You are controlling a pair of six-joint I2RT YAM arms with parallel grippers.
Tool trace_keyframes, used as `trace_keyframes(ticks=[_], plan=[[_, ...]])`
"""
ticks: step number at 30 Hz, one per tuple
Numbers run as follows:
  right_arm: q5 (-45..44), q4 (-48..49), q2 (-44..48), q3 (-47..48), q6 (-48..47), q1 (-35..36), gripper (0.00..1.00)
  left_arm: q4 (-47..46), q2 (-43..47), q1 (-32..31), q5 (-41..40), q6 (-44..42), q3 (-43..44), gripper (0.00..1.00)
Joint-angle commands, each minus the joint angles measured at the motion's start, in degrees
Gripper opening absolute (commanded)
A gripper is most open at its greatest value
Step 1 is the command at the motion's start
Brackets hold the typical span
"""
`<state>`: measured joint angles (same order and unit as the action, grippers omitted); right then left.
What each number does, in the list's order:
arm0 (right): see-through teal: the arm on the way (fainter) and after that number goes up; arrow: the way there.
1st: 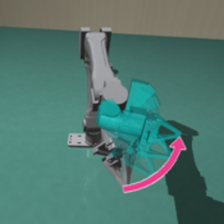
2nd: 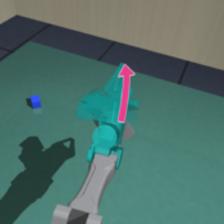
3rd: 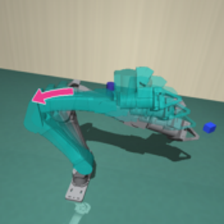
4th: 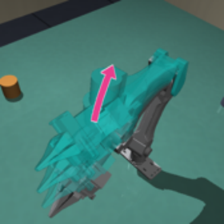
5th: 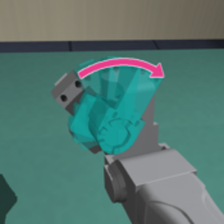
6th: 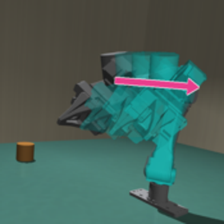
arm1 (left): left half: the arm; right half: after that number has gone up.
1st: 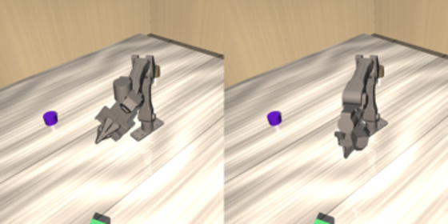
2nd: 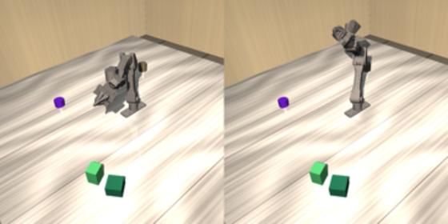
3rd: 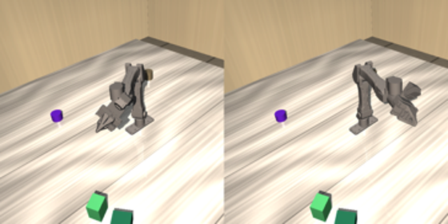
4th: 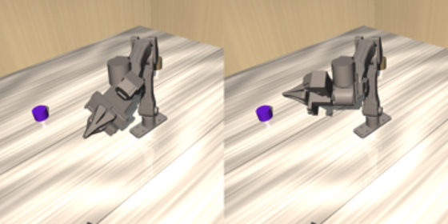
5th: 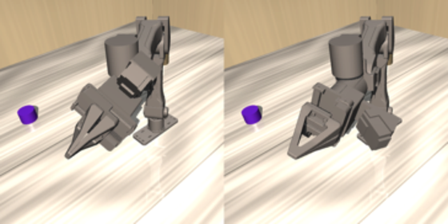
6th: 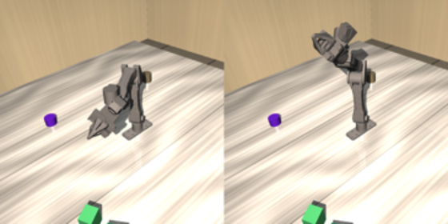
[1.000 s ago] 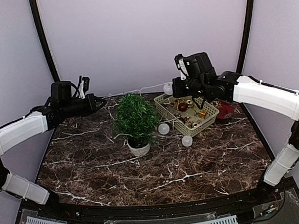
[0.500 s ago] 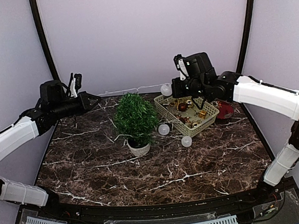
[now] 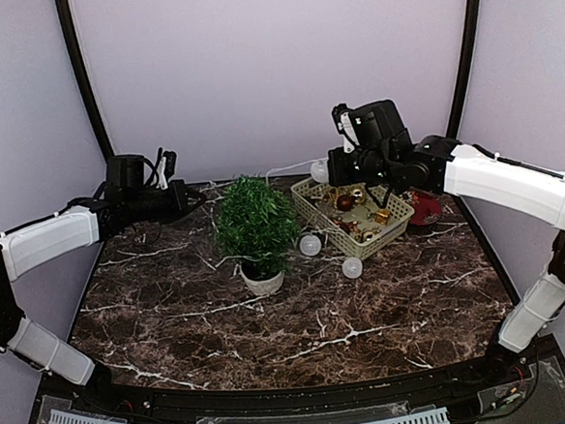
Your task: Decorate the small christmas tree
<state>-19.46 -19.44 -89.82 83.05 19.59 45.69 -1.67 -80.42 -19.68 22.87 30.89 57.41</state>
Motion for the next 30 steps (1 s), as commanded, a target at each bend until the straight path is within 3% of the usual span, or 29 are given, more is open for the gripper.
trace_keyframes(ticks=[1,18,30], plan=[[-3.5,1.0,3.0,-1.0,0.9,-0.9,0.00,-2.0,-2.1,0.9,1.0,-0.3,4.1,0.00],[-2.0,-4.4,-2.1,1.5,2.2,-3.0,0.00,-2.7,-16.9,1.7,8.7,-0.3,12.8,0.00],[-0.4,-9.3,-1.3,-2.3,3.0,-3.3,0.00,0.0,-20.1,1.7,13.9,-3.4,13.4,0.03]])
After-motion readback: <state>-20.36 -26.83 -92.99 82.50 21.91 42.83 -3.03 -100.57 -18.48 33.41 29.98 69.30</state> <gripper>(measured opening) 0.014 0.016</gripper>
